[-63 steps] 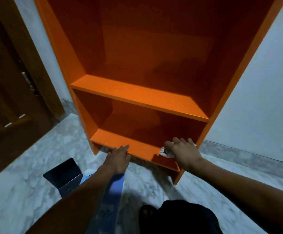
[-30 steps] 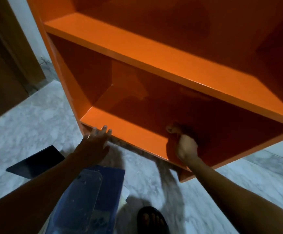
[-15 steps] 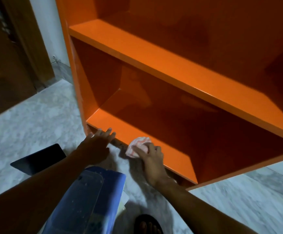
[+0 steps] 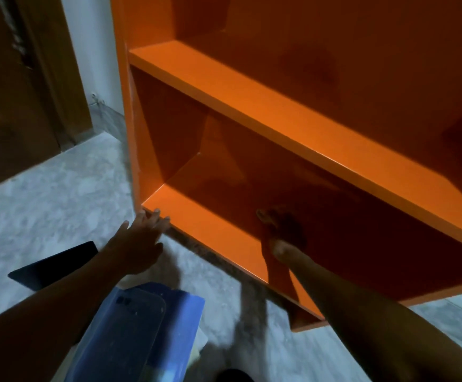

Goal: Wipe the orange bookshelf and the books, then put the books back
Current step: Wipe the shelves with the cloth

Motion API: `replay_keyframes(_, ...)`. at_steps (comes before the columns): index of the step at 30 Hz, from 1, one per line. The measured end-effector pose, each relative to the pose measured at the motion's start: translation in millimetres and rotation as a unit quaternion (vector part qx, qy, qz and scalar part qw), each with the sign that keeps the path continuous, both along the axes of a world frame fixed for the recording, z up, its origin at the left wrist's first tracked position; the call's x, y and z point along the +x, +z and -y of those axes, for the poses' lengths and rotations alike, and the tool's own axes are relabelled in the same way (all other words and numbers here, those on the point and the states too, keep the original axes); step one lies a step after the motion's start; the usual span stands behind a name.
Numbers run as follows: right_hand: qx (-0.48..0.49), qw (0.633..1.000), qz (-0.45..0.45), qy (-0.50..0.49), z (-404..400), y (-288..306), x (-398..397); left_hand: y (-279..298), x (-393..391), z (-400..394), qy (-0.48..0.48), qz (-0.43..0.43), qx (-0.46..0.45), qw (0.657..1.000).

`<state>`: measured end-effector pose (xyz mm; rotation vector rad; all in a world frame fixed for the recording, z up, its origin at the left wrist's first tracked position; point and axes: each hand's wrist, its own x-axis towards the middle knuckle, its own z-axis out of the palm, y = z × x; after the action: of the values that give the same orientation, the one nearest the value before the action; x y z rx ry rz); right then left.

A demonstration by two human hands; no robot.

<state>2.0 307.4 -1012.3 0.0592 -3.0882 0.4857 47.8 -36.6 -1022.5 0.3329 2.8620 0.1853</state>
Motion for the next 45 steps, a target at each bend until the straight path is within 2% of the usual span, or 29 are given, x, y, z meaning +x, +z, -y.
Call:
replay_keyframes(1, 0.036, 0.999, 0.02, -0.013, 7, 3, 4, -3, -2, 0, 0.003, -0.001, 0.005, 1.0)
replay_keyframes(2, 0.063, 0.997, -0.004, -0.045, 22, 16, 15, -5, -3, 1, 0.004, -0.004, 0.011, 1.0)
replay_keyframes(4, 0.019, 0.998, 0.031, -0.056, 51, 31, 28, -6, -5, 0, 0.003, -0.004, 0.015, 1.0)
replay_keyframes(6, 0.034, 0.995, 0.082, 0.046, 61, 8, 27, -7, -4, -1, 0.006, 0.001, 0.013, 1.0)
replay_keyframes(9, 0.037, 0.997, 0.032, 0.06, 88, -5, 39, -5, -2, -1, 0.012, 0.007, 0.018, 1.0)
replay_keyframes(11, 0.047, 0.99, 0.035, 0.131, 101, -15, 54, -4, 0, 1, 0.017, 0.004, 0.023, 1.0)
replay_keyframes(14, -0.003, 0.96, 0.006, 0.279, 109, -21, 72, 2, 1, 4, 0.015, 0.006, 0.012, 1.0)
replay_keyframes(16, -0.065, 0.94, -0.004, 0.335, 107, -18, 74, 7, 2, 6, 0.018, 0.011, 0.002, 1.0)
replay_keyframes(18, -0.137, 0.932, -0.032, 0.335, 105, -5, 68, 10, 3, 8, 0.022, 0.007, -0.014, 1.0)
replay_keyframes(21, -0.182, 0.954, -0.097, 0.216, 94, 21, 42, 9, 2, 12, 0.041, 0.022, 0.013, 0.999)
replay_keyframes(23, -0.156, 0.98, -0.064, 0.108, 83, 30, 15, 7, 2, 13, 0.041, 0.031, 0.02, 0.998)
replay_keyframes(24, -0.147, 0.985, -0.035, 0.083, 76, 28, 3, 5, 2, 13, 0.04, 0.03, 0.017, 0.999)
replay_keyframes(26, -0.121, 0.99, -0.049, 0.047, 59, 17, -23, 3, 2, 13, 0.039, 0.03, 0.005, 0.999)
replay_keyframes(29, 0.08, 0.996, -0.033, 0.033, 46, -18, -50, 4, 2, 12, 0.028, 0.039, -0.027, 0.998)
replay_keyframes(31, 0.089, 0.993, 0.043, 0.062, 65, -19, -39, 6, 2, 14, 0.024, 0.039, -0.037, 0.998)
replay_keyframes(33, 0.026, 0.991, 0.1, 0.09, 90, -15, -22, 6, 1, 16, 0.027, 0.037, -0.034, 0.998)
replay_keyframes(34, -0.002, 0.991, 0.085, 0.099, 99, -17, -16, 4, 2, 16, 0.031, 0.026, -0.022, 0.999)
replay_keyframes(36, 0.034, 0.993, 0.016, 0.116, 118, -19, 0, 3, 5, 16, 0.025, -0.047, 0.026, 0.998)
replay_keyframes(37, 0.059, 0.988, -0.027, 0.139, 127, -20, 10, 1, 4, 18, 0.027, -0.093, 0.059, 0.994)
replay_keyframes(39, 0.04, 0.972, -0.051, 0.224, 135, -26, 24, 5, 3, 22, 0.058, -0.153, 0.115, 0.98)
replay_keyframes(43, -0.107, 0.929, -0.047, 0.351, 139, -13, 27, 26, 3, 28, 0.086, -0.23, 0.103, 0.964)
replay_keyframes(45, -0.199, 0.91, -0.112, 0.347, 141, 3, 19, 36, 4, 31, 0.099, -0.252, 0.141, 0.952)
